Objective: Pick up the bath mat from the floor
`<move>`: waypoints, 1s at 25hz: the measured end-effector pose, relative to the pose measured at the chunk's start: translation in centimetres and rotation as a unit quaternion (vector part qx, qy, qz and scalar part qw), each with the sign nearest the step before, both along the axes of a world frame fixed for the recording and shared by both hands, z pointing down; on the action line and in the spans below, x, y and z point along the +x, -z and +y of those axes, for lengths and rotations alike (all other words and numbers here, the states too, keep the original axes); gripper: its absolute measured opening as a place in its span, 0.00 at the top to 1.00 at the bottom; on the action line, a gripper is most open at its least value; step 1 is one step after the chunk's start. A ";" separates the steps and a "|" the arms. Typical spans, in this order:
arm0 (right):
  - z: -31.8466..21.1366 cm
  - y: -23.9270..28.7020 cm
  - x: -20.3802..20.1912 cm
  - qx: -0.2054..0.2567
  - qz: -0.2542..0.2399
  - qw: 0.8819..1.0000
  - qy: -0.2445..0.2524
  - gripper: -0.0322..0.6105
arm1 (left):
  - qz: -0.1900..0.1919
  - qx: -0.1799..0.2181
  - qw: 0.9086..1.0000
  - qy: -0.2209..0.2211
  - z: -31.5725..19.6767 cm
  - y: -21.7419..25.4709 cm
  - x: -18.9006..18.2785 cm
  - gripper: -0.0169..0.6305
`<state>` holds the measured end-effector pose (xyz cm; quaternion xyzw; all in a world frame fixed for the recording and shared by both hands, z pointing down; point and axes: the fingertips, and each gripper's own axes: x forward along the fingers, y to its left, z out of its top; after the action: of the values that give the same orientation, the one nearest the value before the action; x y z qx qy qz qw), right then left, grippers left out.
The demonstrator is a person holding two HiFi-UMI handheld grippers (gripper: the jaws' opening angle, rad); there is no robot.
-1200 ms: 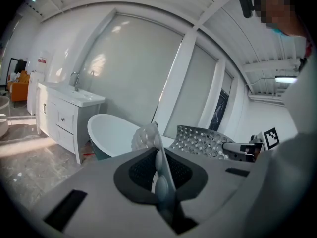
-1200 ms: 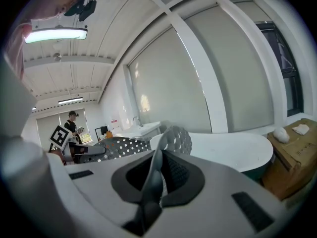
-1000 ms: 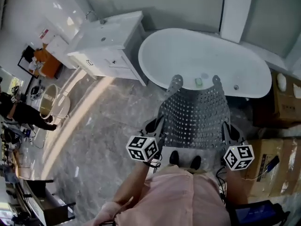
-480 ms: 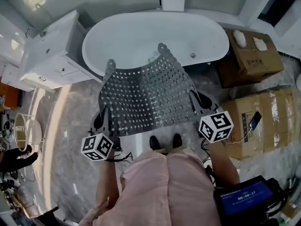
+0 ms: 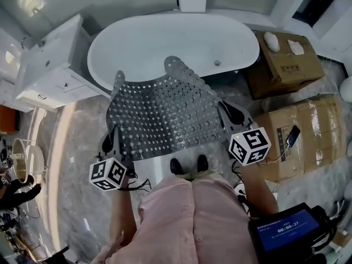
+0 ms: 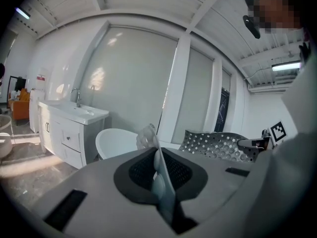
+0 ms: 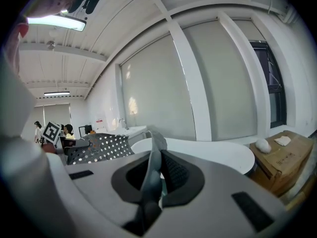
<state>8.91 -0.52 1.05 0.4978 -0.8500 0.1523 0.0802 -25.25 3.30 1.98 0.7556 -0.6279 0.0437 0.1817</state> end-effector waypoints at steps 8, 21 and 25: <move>-0.1 0.4 0.3 0.006 0.006 1.000 -0.005 0.91 | 0.009 0.014 1.000 -0.001 -0.9 0.9 0.7 0.92; 0.3 0.7 0.1 0.010 -0.001 1.000 -0.012 0.91 | 0.005 0.021 1.000 -0.009 -0.5 1.7 1.2 0.92; 0.5 0.6 0.1 0.010 0.001 1.000 -0.011 0.91 | 0.008 0.023 1.000 -0.012 -0.5 1.7 1.6 0.92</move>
<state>8.96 -0.05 0.49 0.5076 -0.8462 0.1441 0.0743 -23.65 2.83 0.28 0.7671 -0.6184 0.0257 0.1687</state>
